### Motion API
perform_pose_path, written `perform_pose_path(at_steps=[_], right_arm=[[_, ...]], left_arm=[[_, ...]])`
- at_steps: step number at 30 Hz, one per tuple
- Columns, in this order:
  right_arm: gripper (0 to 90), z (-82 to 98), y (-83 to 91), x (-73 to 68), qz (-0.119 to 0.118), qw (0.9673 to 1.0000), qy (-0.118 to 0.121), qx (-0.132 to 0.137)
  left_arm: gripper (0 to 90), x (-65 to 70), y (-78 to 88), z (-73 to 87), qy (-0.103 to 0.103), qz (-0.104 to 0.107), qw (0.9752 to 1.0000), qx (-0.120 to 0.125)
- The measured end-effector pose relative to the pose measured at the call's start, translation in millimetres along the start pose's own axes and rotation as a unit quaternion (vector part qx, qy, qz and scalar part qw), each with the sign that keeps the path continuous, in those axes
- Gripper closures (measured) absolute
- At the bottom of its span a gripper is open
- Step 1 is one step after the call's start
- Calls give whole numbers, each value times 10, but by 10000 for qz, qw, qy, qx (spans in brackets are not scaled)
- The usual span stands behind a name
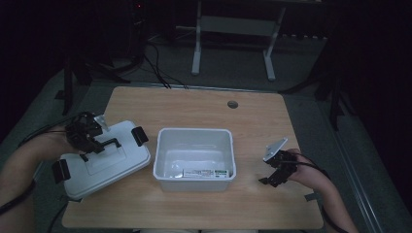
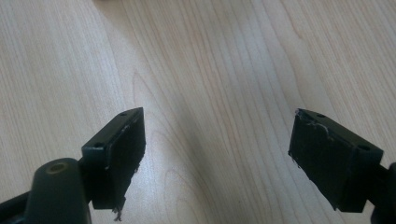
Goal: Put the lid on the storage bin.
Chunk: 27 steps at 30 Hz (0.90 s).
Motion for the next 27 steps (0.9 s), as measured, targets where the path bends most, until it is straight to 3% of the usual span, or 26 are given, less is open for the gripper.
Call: perform_pose_path(at_steps=[5, 11, 20, 27], right_arm=[[180, 13, -1, -2, -5, 10000, -18, 53], [179, 21, -27, -6, -28, 10000, -15, 53], [178, -7, -23, -13, -27, 10000, -13, 66], [177, -3, -29, -9, -27, 10000, -26, 51]], left_arm=[[837, -21, 190, -6, 58, -81, 9999, 90], [837, -34, 396, -73, -83, -233, 9996, 107], [837, -4, 655, -334, -244, -261, 9984, 447], [838, 61, 836, -643, -522, -336, 9960, 635]])
Point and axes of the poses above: each handheld gripper's, and its own axes: y roughly backward along the jaws, z roughly out of its underside, x roughly to its right, the point moved 4 cm from there along -y, roughly forward along the jaws, and after that the axes turned 13 degrees about -z, right-handed, at the moved point
